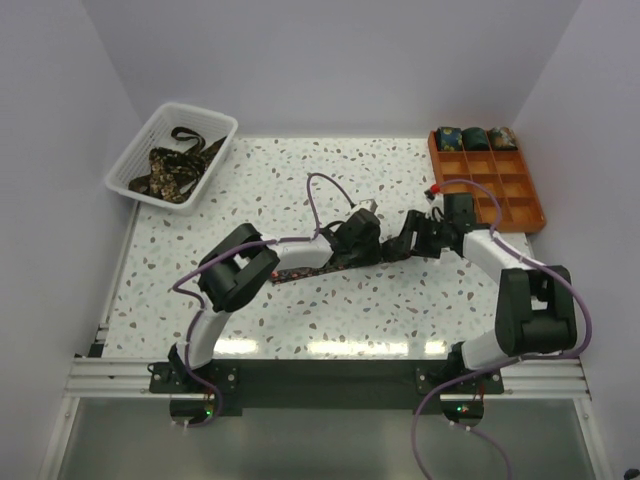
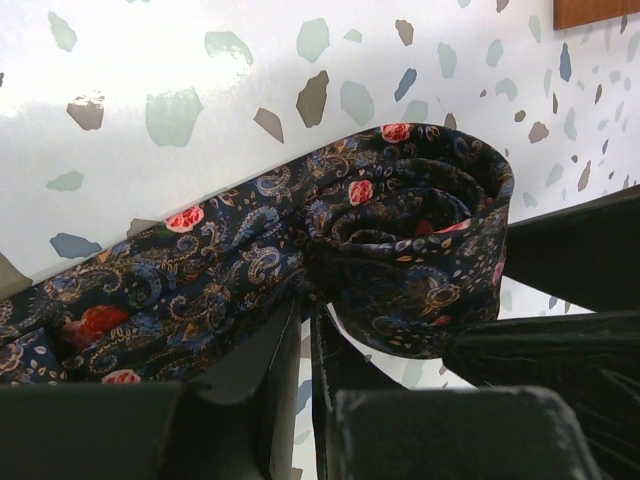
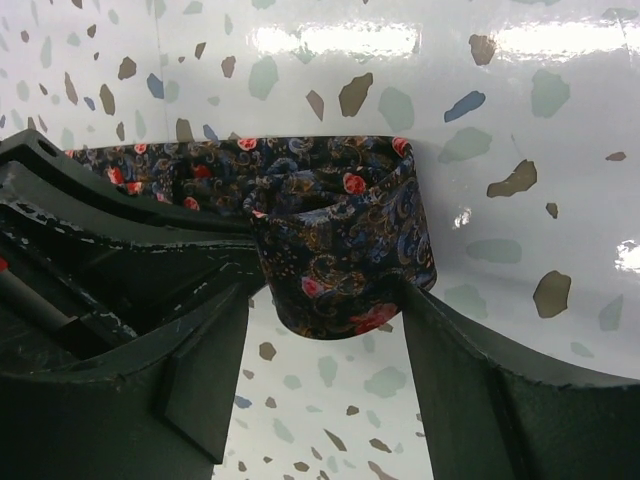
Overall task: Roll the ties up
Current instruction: Roll the tie
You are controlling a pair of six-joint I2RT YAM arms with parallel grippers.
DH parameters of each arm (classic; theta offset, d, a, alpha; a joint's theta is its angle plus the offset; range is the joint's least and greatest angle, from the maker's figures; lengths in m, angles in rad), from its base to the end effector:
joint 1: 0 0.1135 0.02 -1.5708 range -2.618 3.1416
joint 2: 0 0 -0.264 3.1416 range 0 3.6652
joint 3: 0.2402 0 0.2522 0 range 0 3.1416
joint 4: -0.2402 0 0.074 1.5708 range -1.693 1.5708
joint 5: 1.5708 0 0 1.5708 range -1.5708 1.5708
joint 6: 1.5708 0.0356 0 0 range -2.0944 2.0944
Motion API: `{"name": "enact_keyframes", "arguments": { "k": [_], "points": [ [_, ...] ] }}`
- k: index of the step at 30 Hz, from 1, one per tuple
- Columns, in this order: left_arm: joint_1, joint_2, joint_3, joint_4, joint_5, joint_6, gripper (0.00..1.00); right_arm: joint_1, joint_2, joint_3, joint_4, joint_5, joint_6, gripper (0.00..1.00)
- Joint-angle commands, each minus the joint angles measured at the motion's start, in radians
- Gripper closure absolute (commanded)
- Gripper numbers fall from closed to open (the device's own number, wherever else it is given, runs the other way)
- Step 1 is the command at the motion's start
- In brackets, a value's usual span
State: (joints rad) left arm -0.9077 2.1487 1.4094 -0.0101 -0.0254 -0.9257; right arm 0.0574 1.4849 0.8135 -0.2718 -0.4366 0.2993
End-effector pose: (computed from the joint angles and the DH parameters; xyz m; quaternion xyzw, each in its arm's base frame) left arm 0.2875 -0.3666 0.1393 -0.0133 0.9167 -0.3097 0.2521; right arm 0.2875 0.0316 0.1851 0.0457 0.9299 0.2562 0.2600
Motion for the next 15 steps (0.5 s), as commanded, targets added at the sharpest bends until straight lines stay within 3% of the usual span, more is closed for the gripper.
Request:
{"name": "enact_keyframes", "arguments": {
  "k": [1, 9, 15],
  "points": [
    [0.010, -0.019, 0.005, -0.005, -0.002, -0.004, 0.86, 0.007, 0.012, 0.013, 0.023, 0.010, -0.043, 0.33],
    [0.012, -0.013, 0.008, -0.005, 0.008, -0.005, 0.86, 0.039, 0.060, 0.024, 0.026, 0.056, -0.060, 0.38],
    [0.015, -0.016, 0.008, -0.005, 0.015, -0.005, 0.86, 0.048, 0.055, 0.042, 0.013, 0.073, -0.068, 0.56]
  ]
}}
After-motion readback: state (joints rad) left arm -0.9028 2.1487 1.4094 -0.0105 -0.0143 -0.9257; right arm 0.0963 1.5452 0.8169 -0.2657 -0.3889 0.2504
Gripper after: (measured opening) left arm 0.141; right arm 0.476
